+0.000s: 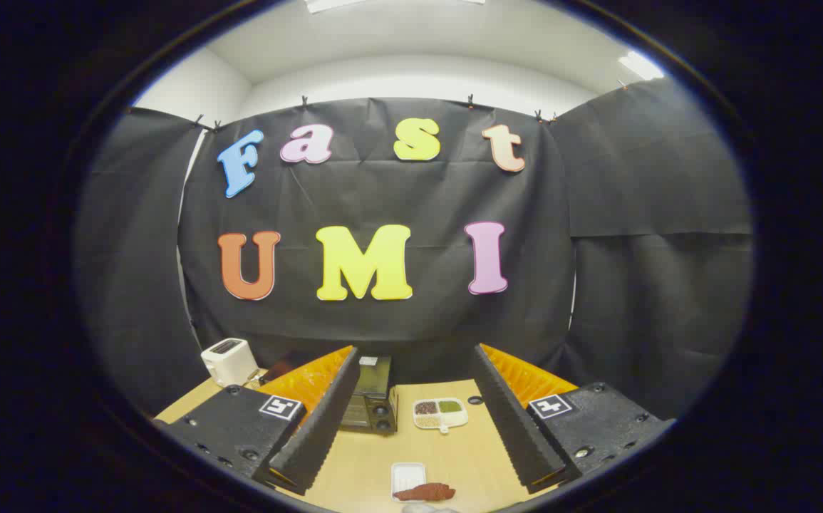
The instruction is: Open the toaster oven, put the food inside, and close the toaster oven door.
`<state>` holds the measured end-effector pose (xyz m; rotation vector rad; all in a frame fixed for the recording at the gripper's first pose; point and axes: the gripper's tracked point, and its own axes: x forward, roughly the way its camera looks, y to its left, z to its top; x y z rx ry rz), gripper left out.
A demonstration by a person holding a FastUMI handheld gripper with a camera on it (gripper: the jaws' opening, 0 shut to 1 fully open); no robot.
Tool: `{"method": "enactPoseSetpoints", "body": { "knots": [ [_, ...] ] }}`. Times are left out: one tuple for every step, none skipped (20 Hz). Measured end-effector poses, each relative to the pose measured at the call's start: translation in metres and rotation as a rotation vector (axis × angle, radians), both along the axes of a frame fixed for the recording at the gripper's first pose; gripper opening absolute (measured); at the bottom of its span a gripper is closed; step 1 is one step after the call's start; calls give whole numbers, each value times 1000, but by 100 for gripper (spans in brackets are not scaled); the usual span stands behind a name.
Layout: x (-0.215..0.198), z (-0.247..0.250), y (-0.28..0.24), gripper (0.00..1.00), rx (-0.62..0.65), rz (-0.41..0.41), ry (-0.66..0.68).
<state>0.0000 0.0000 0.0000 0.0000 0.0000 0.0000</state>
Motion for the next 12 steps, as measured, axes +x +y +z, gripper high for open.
{"method": "enactPoseSetpoints", "body": {
  "knots": [
    [1, -1, 1, 100, -3, 0, 3],
    [2, -2, 2, 100, -4, -1, 4],
    [2, -2, 3, 100, -3, -1, 6],
    [4, -4, 5, 100, -1, 1, 9],
    [5, -5, 6, 100, -1, 0, 9],
    [6, -6, 8, 100, -2, 0, 10],
    [7, -7, 10, 100, -3, 0, 10],
    [8, -8, 11, 100, -5, 0, 13],
    [10, -10, 13, 100, -8, 0, 12],
    [12, -10, 16, 100, -9, 1, 11],
    [13, -11, 19, 100, -9, 5, 13],
    [15, -12, 22, 100, -9, 8, 14]
  ]
}}
